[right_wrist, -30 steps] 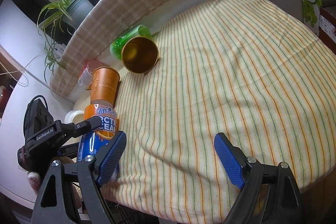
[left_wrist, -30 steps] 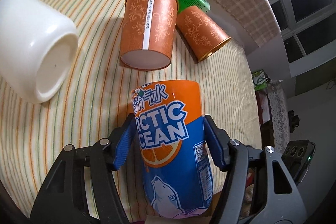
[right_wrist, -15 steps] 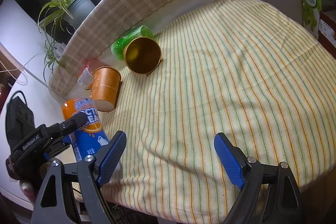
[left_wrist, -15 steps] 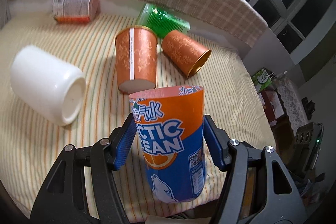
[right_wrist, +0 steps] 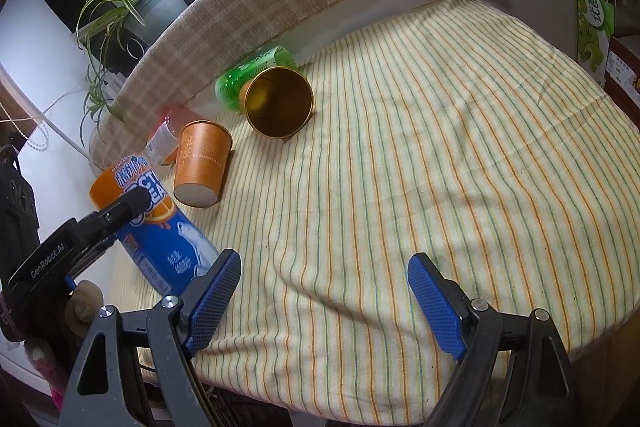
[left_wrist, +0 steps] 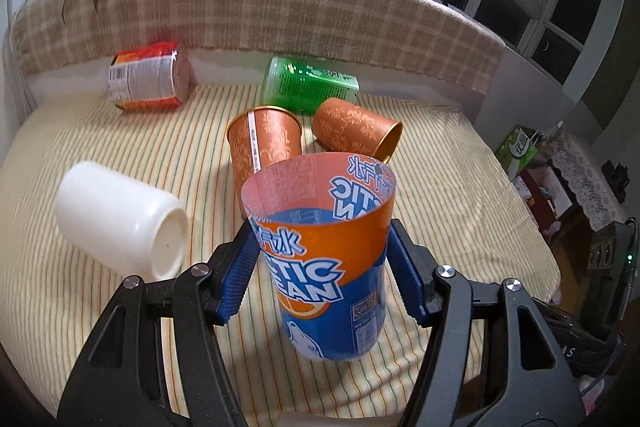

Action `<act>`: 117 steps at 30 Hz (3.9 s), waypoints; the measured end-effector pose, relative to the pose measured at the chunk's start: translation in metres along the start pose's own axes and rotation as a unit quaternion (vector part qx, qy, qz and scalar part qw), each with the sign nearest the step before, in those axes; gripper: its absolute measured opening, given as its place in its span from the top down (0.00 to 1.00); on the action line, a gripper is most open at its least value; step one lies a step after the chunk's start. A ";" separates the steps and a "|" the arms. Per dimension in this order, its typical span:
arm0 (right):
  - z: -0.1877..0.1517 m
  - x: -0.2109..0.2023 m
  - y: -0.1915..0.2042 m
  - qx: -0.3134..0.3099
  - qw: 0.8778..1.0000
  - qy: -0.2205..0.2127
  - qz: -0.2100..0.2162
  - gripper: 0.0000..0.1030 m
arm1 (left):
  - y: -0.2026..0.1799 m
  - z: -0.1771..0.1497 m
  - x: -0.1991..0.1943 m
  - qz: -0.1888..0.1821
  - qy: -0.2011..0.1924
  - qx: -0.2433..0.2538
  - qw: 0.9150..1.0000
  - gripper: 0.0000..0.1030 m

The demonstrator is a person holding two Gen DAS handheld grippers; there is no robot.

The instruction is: Flip cup upright

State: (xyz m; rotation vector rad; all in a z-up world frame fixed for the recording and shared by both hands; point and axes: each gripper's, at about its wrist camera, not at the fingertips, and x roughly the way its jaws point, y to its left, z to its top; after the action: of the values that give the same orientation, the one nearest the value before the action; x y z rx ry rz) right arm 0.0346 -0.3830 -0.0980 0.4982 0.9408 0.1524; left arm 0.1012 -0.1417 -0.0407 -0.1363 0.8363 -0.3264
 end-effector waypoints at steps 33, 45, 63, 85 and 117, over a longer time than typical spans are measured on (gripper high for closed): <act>0.002 -0.002 -0.001 0.003 1.000 -0.001 0.000 0.15 | -0.010 0.003 0.007 0.010 -0.005 0.026 1.000 0.33; 0.001 0.001 -0.001 0.004 1.000 0.002 -0.003 0.15 | -0.007 0.000 0.009 -0.003 0.011 0.021 1.000 0.24; 0.004 -0.011 0.026 -0.037 0.999 -0.029 -0.028 0.15 | 0.013 -0.011 -0.011 -0.010 0.007 0.005 1.000 0.23; 0.002 -0.029 0.080 -0.134 0.982 -0.104 -0.084 0.11 | 0.041 -0.032 -0.078 0.049 -0.085 -0.004 0.995 0.12; 0.000 -0.050 0.110 -0.189 0.950 -0.201 -0.149 0.00 | 0.040 -0.041 -0.108 0.126 -0.157 0.020 0.979 0.00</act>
State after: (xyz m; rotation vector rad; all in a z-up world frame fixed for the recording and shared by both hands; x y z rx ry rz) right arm 0.0149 -0.3033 -0.0095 0.0213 0.5564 -0.0447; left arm 0.0122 -0.0675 -0.0011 -0.0417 0.5251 -0.0781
